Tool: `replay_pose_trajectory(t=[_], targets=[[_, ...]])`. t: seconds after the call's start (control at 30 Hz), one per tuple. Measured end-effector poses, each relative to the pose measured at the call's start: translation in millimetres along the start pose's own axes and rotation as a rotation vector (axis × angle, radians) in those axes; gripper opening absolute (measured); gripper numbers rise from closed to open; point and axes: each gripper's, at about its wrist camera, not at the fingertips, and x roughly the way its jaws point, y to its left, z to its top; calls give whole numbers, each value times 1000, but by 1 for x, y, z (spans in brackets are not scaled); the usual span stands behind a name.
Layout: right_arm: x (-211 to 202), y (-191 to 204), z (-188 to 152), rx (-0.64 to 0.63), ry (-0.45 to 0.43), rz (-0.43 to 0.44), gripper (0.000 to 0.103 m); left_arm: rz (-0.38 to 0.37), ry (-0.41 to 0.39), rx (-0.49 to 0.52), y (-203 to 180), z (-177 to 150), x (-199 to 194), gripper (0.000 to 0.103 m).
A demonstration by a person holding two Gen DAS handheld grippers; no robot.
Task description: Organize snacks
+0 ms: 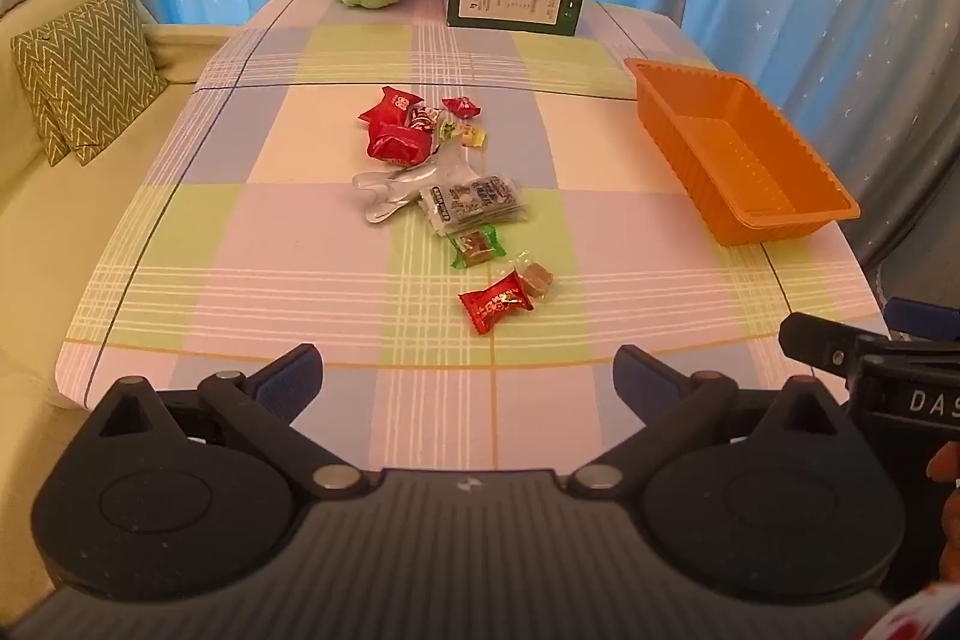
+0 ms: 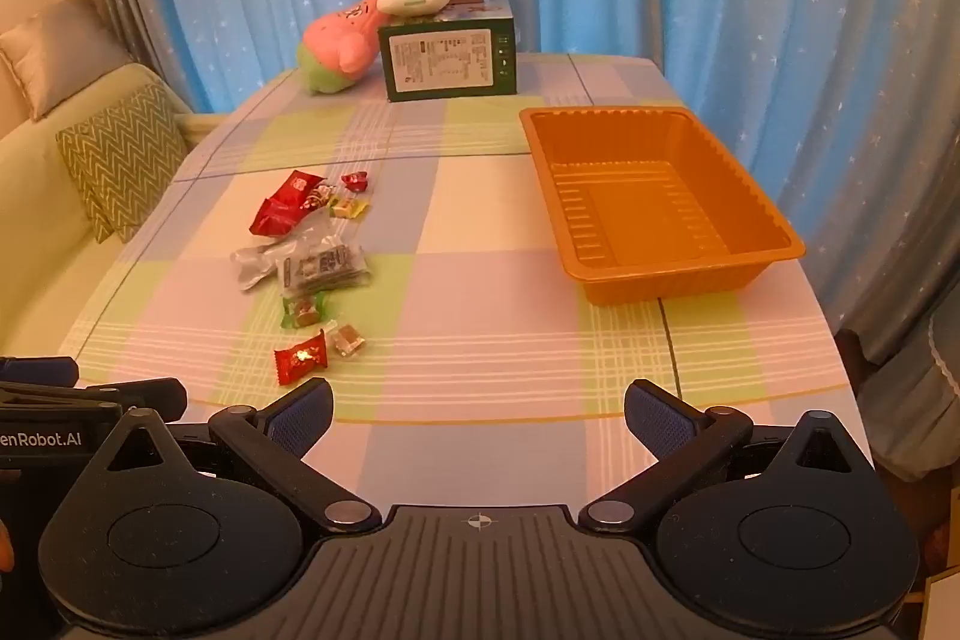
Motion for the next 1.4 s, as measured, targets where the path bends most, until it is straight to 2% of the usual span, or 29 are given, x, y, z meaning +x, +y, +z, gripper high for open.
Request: replay_pose_trajectory(t=[0.17,1.4], targets=[[-1,0,0,-5,2,-2,103,-41,-2,-25,3,-1,0,102],[-5,4,1,-3,-23,-4,103,-39,-4,-20,0,2,-6,102]])
